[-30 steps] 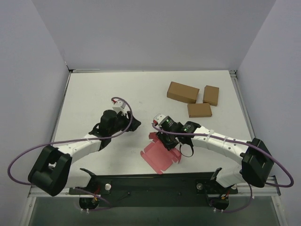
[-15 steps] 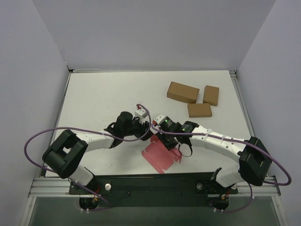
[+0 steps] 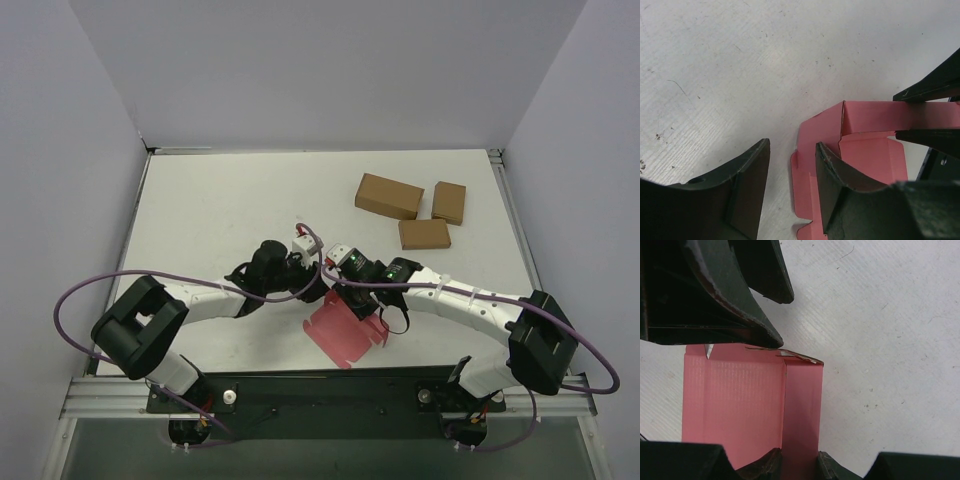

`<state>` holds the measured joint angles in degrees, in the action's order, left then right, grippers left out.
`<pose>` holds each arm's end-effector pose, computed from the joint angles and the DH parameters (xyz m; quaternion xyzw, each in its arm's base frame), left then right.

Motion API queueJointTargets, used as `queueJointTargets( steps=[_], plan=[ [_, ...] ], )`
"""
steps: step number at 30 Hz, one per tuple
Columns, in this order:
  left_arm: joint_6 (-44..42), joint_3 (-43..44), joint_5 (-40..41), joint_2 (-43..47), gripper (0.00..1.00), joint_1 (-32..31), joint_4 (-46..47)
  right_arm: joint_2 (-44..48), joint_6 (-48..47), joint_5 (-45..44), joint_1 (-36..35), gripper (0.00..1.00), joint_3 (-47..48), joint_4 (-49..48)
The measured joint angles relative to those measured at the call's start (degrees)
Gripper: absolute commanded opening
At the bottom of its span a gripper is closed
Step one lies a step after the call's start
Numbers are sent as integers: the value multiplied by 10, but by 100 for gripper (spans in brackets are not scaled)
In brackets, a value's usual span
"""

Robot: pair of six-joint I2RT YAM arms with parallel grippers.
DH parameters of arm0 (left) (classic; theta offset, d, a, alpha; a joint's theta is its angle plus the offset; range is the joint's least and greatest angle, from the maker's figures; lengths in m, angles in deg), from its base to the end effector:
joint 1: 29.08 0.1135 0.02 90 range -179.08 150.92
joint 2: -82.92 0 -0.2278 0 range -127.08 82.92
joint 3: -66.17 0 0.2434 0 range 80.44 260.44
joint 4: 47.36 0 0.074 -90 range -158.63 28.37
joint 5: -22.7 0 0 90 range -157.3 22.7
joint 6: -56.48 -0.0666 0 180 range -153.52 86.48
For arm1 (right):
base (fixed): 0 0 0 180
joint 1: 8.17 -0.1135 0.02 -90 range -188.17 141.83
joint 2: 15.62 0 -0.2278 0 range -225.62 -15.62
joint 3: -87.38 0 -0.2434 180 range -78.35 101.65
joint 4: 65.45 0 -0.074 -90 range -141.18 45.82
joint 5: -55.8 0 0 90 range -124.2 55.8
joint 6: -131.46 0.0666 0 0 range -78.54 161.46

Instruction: Fold the paper box

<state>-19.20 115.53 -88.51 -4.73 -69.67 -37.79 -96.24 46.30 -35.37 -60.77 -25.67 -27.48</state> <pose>0.2281 -0.2272 0.1249 0.2835 0.8023 -0.3715 0.3715 0.1873 0.2428 0.1705 -0.3793 0.8650 0.1494 0.2927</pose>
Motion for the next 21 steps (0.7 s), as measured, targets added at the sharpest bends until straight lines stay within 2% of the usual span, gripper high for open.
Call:
queueJointTargets(
  steps=[14,21],
  plan=[
    [-16,-73,-12,0,49,-23,96,-18,-3,-28,-10,17,0,-1],
    [-26,-80,-14,-1,49,-28,151,-18,-3,-31,-11,17,0,-3]
  ],
)
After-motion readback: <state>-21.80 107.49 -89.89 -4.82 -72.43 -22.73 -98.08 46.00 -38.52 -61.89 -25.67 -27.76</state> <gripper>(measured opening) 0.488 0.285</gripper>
